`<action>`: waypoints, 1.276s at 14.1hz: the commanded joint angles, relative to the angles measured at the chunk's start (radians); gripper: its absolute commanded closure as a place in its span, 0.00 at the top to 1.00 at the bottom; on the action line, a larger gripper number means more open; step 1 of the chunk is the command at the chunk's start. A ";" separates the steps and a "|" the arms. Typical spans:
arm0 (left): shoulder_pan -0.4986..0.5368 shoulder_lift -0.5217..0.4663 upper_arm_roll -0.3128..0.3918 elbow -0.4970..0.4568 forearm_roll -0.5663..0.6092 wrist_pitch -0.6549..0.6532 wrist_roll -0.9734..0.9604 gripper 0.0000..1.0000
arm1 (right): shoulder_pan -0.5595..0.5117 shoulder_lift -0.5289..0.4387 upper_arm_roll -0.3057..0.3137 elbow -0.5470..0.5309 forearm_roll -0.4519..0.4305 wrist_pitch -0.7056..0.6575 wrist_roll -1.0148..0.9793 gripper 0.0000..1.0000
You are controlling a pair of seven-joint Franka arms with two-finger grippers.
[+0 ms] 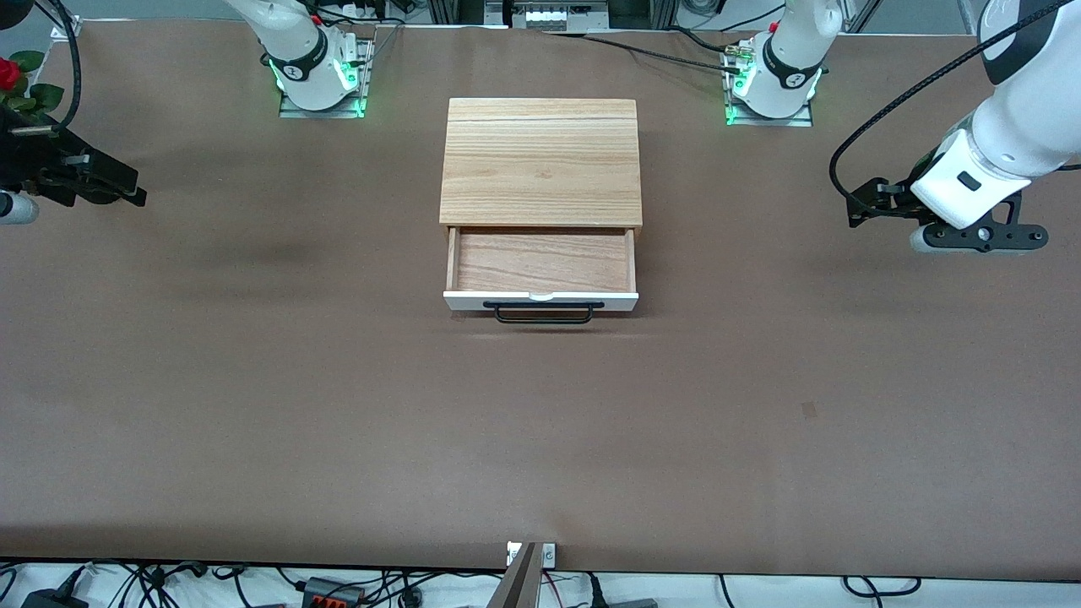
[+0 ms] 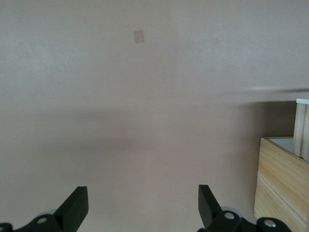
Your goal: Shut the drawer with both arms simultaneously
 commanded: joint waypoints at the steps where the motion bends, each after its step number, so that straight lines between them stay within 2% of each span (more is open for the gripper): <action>1: 0.007 -0.012 -0.001 -0.004 -0.021 0.004 0.009 1.00 | -0.011 0.001 0.013 0.017 -0.012 -0.020 0.013 1.00; 8: -0.005 0.037 -0.012 0.047 -0.021 -0.006 0.009 1.00 | -0.011 0.003 0.013 0.017 -0.012 -0.021 0.004 1.00; 13: -0.070 0.161 -0.016 0.142 -0.064 0.002 -0.004 1.00 | -0.002 0.027 0.014 0.017 -0.011 -0.040 0.004 1.00; 15: -0.105 0.247 -0.015 0.223 -0.116 0.004 -0.009 1.00 | -0.002 0.053 0.017 0.017 0.005 -0.056 0.007 1.00; 17: -0.145 0.330 -0.015 0.287 -0.118 0.004 -0.035 1.00 | -0.002 0.064 0.019 0.017 0.017 -0.053 0.008 1.00; 18: -0.160 0.360 -0.015 0.294 -0.119 0.007 -0.059 1.00 | -0.005 0.078 0.021 0.017 0.096 -0.052 0.004 1.00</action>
